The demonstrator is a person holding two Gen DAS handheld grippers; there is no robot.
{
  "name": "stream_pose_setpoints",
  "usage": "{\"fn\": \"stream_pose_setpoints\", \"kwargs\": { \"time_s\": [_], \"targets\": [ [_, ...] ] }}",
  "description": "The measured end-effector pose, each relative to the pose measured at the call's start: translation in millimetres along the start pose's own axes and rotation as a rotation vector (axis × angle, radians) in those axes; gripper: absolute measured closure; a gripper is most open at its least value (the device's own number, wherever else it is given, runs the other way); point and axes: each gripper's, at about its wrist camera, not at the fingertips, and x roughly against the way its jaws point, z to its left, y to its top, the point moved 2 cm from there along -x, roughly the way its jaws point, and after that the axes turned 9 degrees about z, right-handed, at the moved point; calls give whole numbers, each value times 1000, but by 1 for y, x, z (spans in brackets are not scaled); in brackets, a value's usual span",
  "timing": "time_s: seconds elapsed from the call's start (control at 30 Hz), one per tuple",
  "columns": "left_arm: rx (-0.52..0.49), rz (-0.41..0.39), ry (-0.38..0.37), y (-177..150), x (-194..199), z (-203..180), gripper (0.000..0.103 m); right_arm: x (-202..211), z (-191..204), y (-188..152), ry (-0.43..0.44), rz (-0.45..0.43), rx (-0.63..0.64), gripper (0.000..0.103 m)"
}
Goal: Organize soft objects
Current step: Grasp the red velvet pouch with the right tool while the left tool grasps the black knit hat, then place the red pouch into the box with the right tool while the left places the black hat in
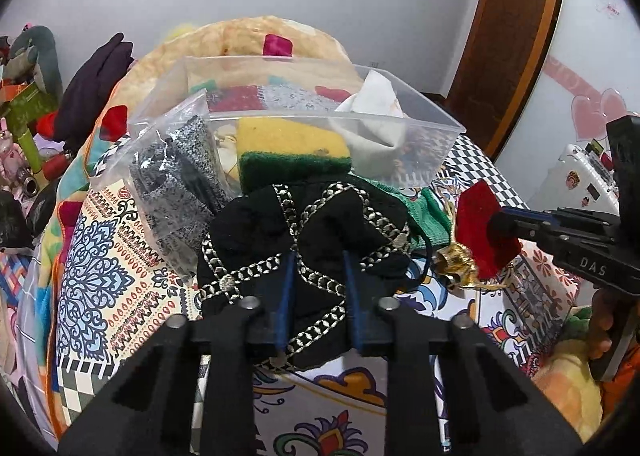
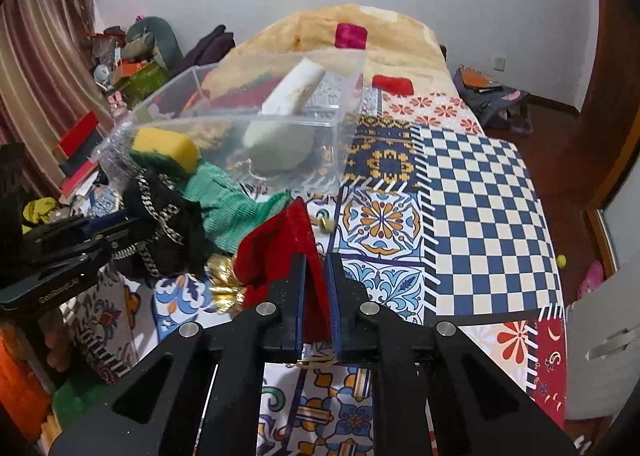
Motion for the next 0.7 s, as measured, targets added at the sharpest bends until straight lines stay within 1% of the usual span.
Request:
{"fn": "stream_pose_setpoints", "kwargs": {
  "time_s": [0.03,0.07,0.17,0.33,0.5,0.6,0.67,0.7],
  "targets": [
    [-1,-7,-2,-1,3,-1,88,3,1,0,3,-8,0,94],
    [-3,-10,-3,-1,5,0,90,6,2,1,6,-15,1,94],
    [-1,-32,-7,-3,17,0,93,15,5,4,10,-41,6,95],
    [14,-83,-32,-4,44,1,94,36,13,12,19,-100,17,95],
    [13,-150,-42,0,74,3,94,55,21,19,24,-155,33,95],
    [8,-188,-40,4,90,2,94,59,23,20,12,-167,57,95],
    [3,-208,-33,8,98,1,94,55,20,20,-7,-159,58,95],
    [0,-219,-27,10,101,0,94,52,17,19,-13,-144,49,88]
  ]
}}
